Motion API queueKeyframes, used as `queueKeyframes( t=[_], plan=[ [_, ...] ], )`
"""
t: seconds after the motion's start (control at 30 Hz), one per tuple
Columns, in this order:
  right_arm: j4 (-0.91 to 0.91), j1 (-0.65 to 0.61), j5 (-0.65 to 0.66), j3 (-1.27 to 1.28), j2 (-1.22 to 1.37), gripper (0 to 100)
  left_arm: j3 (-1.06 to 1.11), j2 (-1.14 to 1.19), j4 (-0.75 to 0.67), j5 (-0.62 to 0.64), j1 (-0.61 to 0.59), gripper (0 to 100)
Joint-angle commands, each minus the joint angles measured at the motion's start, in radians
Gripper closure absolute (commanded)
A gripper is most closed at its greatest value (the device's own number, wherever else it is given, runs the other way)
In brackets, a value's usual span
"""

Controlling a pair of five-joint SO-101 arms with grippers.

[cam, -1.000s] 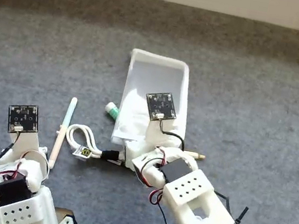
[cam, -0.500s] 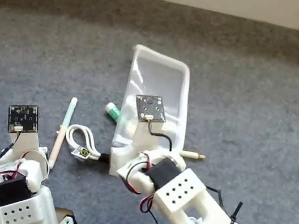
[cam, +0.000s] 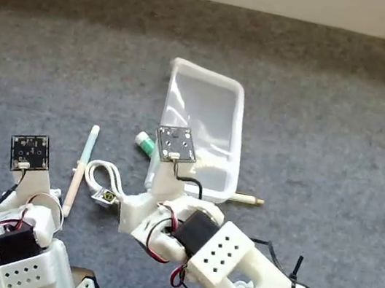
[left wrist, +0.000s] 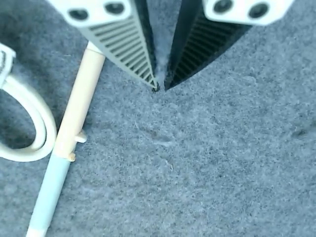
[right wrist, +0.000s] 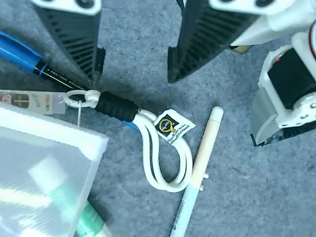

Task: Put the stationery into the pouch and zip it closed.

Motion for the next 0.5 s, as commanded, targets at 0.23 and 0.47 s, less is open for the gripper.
queueKeyframes(
  t=[0.23,0.47],
  plan=[
    [-0.018,-0.012,-0.29,-0.312,0.417,79.0,-0.008,-0.013,-0.017,-0.009,-0.015,96],
    [-0.024,-0.007,-0.394,-0.348,0.493,78.9,-0.008,-0.013,-0.018,-0.009,-0.015,96]
  ],
)
